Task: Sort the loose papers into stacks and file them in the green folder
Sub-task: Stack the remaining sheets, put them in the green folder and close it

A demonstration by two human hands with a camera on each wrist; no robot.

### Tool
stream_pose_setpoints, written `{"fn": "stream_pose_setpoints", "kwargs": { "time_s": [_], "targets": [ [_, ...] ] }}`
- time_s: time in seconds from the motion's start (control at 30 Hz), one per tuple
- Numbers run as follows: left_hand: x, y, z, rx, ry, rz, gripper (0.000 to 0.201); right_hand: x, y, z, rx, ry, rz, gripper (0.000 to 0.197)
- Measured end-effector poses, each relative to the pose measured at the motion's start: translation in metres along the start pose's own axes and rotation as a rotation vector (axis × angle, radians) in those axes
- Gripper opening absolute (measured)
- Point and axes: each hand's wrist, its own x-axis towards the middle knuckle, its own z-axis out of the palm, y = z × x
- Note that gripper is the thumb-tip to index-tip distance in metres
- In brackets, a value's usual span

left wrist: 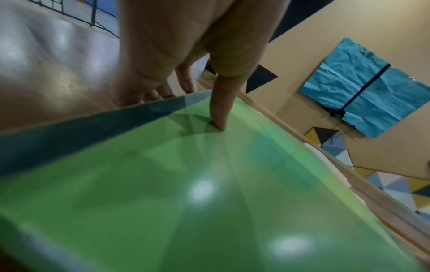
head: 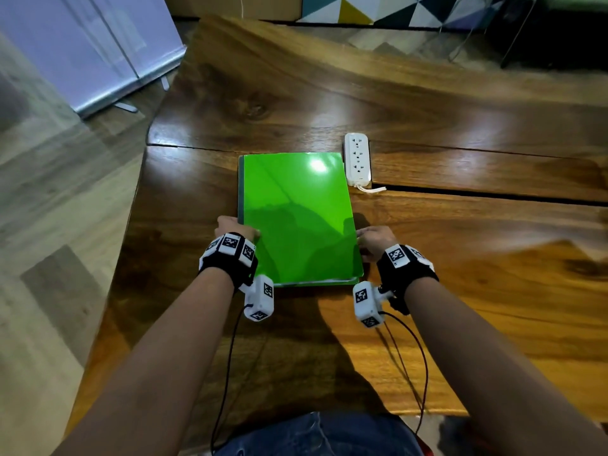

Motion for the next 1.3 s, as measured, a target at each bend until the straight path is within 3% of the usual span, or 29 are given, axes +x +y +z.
{"fn": "stream_pose_setpoints", "kwargs": {
  "time_s": [0.13, 0.27, 0.53, 1.03, 1.23, 1.3],
  "targets": [
    [-0.01, -0.002, 0.007, -0.005, 0.013, 0.038, 0.065, -0.007, 0.009, -0.002, 0.138, -0.033, -0.01, 0.032],
    [-0.011, -0.005, 0.014, 0.019, 0.027, 0.082, 0.068, -0.013, 0.015, 0.0, 0.168, -0.033, -0.062, 0.023],
    [-0.004, -0.005, 0.006, 0.271, -0.001, 0.131, 0.082, -0.015, 0.011, 0.019, -0.254, 0.052, -0.196, 0.045],
    [0.027, 0.018, 0.007, 0.16, 0.094, 0.309, 0.087, 0.014, -0.032, 0.029, -0.13, -0.023, -0.24, 0.06],
    [0.037, 0.043, 0.011, 0.253, 0.034, 0.362, 0.09, 0.022, -0.053, 0.025, -0.01, -0.058, -0.247, 0.062],
    [0.035, 0.049, 0.012, 0.321, -0.022, 0.371, 0.095, 0.024, -0.052, 0.022, -0.03, -0.091, -0.265, 0.071]
  ]
}}
